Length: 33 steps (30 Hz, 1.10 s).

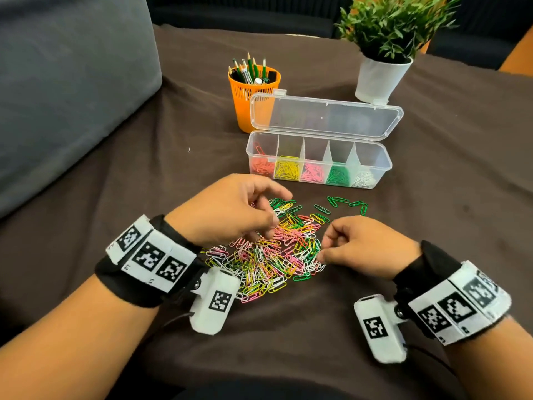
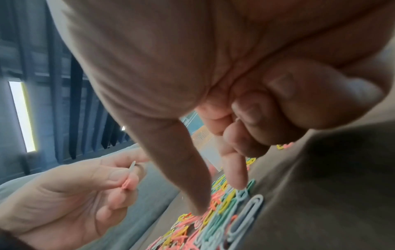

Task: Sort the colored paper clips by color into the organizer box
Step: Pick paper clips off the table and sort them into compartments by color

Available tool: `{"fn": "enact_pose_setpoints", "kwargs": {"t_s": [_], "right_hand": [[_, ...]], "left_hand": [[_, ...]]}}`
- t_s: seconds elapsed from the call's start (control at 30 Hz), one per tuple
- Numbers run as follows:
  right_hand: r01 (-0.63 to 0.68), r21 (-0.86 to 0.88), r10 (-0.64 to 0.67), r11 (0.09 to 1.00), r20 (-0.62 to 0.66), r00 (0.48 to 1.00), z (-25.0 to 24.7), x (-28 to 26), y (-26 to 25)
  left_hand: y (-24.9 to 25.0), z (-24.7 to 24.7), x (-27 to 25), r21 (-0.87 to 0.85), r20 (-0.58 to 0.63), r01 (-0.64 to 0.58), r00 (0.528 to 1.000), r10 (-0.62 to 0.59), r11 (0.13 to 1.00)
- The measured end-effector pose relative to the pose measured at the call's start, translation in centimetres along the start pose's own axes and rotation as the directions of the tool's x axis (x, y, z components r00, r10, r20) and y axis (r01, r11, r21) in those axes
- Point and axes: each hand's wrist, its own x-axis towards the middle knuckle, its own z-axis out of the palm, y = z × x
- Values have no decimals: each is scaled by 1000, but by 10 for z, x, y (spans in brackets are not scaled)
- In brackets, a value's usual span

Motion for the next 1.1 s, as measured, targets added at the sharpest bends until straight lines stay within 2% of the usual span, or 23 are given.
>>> {"fn": "enact_pose_setpoints", "kwargs": {"t_s": [0.07,0.27,0.37,0.43,0.5,0.57,0.63,0.7,0.8,0.87,0.9,0.97,1.0,1.1], "right_hand": [[-16,-33,16,999,1,1000,0,-2,0],[-51,-38,53,998,51,997,1,2,-1],[-57,-40,61,998,110,992,-1,1,-1],[-79,26,75,997,123,989,-3,-3,2],[-149,310,123,939,101,987,-6,-5,6],[-211,624,202,752,86,976,-6,-3,14],[-193,747,223,636,62,973,-4,-2,18],[-168,789,191,591,66,979,-2,-1,21],[-133,813,147,567,59,987,-3,-1,21],[-106,790,127,603,37,991,-6,-2,19],[-82,724,107,685,11,994,-7,-3,18],[-8,482,42,876,-60,997,-6,-5,15],[11,392,18,920,-71,997,-4,-5,15],[-22,307,40,951,-51,998,-2,-1,18]], "left_hand": [[-1,-2,0,-31,48,15,999,-13,999],[-13,6,4,-265,125,105,989,-74,959],[-17,9,6,-262,140,123,986,-89,957],[-20,9,6,-181,147,121,985,-95,976],[-18,7,4,-71,136,120,985,-109,990],[-12,5,1,67,108,86,990,-93,994],[-5,4,-3,254,111,13,993,-43,967],[0,5,-6,456,162,-47,986,-31,889],[6,8,-5,711,184,-105,982,-40,695],[7,13,-2,796,174,-134,985,-11,590],[8,16,-1,826,167,-148,986,15,543],[6,23,0,874,159,-172,985,66,454],[5,27,1,890,163,-181,984,77,419],[3,33,3,921,181,-195,981,75,337]]}}
